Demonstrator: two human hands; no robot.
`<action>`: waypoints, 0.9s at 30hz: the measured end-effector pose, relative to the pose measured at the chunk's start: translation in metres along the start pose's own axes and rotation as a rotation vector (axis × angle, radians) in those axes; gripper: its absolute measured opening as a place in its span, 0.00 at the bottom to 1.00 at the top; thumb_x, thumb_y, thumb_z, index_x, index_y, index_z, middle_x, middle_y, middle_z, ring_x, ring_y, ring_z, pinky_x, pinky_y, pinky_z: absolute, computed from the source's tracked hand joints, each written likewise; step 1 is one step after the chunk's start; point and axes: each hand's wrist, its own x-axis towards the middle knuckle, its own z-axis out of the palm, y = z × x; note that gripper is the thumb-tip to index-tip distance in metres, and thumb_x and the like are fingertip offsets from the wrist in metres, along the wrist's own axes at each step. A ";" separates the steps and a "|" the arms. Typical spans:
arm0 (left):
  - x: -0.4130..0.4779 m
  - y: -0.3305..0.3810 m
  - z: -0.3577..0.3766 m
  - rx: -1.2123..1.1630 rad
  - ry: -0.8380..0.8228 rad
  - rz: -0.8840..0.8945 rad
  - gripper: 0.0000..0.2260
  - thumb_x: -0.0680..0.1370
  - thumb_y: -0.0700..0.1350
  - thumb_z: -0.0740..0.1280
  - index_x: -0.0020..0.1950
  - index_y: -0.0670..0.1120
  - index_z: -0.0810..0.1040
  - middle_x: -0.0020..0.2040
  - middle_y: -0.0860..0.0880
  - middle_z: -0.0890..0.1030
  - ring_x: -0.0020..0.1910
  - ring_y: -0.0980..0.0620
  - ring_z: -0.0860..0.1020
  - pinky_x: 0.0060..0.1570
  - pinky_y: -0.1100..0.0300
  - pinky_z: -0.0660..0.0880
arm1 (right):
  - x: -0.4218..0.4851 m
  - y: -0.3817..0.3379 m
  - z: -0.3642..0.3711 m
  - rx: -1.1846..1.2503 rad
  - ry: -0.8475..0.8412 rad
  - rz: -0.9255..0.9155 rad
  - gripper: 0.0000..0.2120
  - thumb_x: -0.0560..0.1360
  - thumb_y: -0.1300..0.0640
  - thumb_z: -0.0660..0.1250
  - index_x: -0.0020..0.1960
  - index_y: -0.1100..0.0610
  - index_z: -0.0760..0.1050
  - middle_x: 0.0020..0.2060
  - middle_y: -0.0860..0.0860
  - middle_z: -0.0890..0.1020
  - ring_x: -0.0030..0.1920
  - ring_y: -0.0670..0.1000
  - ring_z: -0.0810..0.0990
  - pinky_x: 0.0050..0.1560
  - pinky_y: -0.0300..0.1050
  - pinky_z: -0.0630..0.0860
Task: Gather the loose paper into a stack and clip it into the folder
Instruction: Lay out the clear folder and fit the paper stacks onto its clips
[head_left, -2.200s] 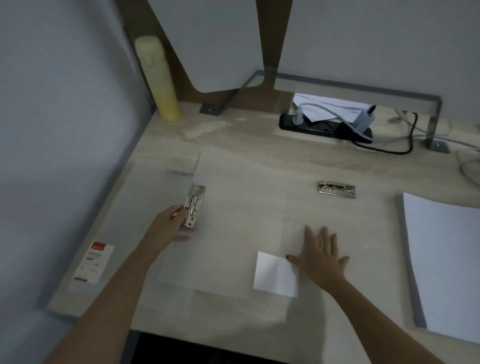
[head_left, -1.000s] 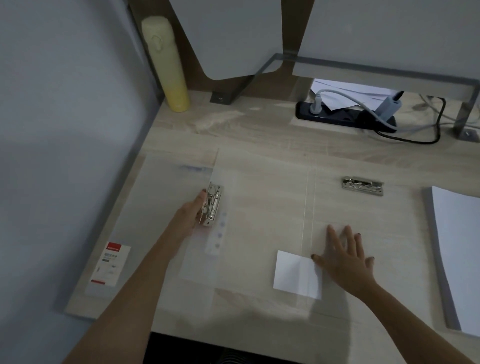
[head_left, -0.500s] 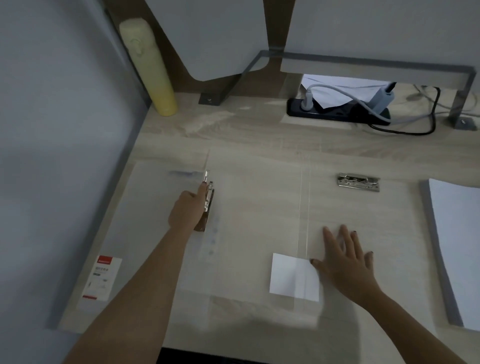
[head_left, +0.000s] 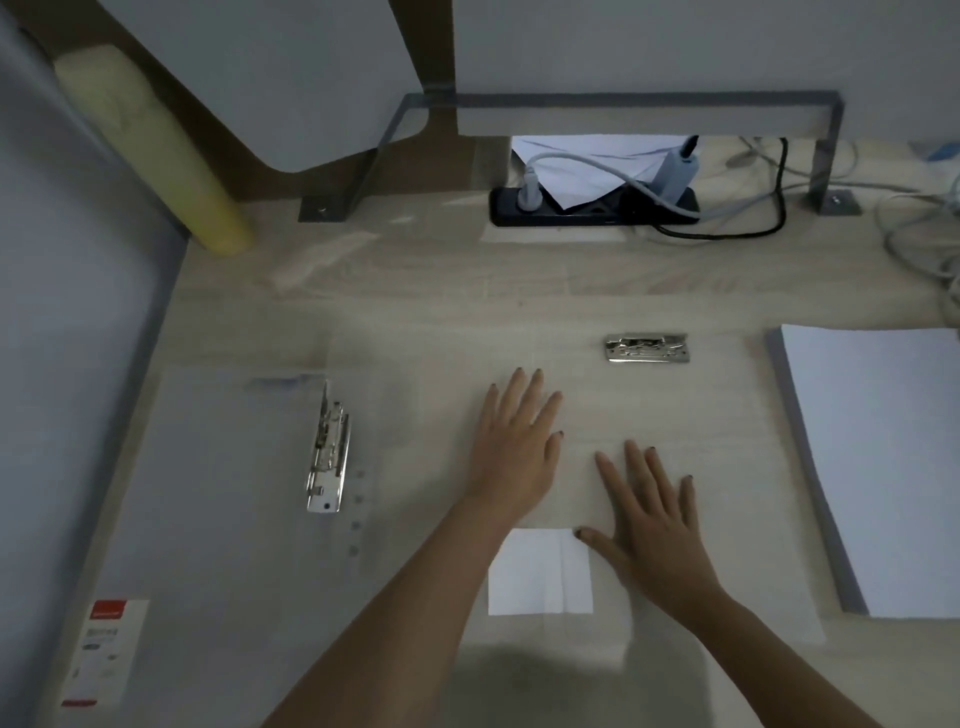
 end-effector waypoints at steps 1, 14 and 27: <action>0.003 0.007 0.009 0.031 -0.053 0.003 0.21 0.75 0.52 0.53 0.63 0.49 0.76 0.66 0.47 0.76 0.67 0.45 0.72 0.65 0.44 0.68 | 0.000 0.000 0.001 -0.008 0.011 -0.003 0.38 0.72 0.26 0.41 0.75 0.42 0.37 0.76 0.55 0.51 0.75 0.53 0.41 0.70 0.63 0.45; 0.029 0.027 0.040 0.004 -0.062 0.037 0.24 0.81 0.55 0.45 0.74 0.48 0.61 0.75 0.46 0.62 0.75 0.45 0.58 0.71 0.48 0.54 | 0.013 0.015 0.002 0.004 0.075 -0.055 0.35 0.75 0.31 0.45 0.76 0.48 0.51 0.76 0.55 0.55 0.76 0.54 0.45 0.73 0.55 0.40; 0.034 0.028 0.041 0.005 -0.049 -0.005 0.24 0.81 0.57 0.45 0.76 0.51 0.57 0.77 0.48 0.58 0.76 0.49 0.53 0.72 0.49 0.53 | 0.151 0.032 -0.050 0.108 0.255 -0.140 0.26 0.79 0.51 0.45 0.75 0.59 0.54 0.75 0.55 0.60 0.76 0.56 0.52 0.75 0.47 0.47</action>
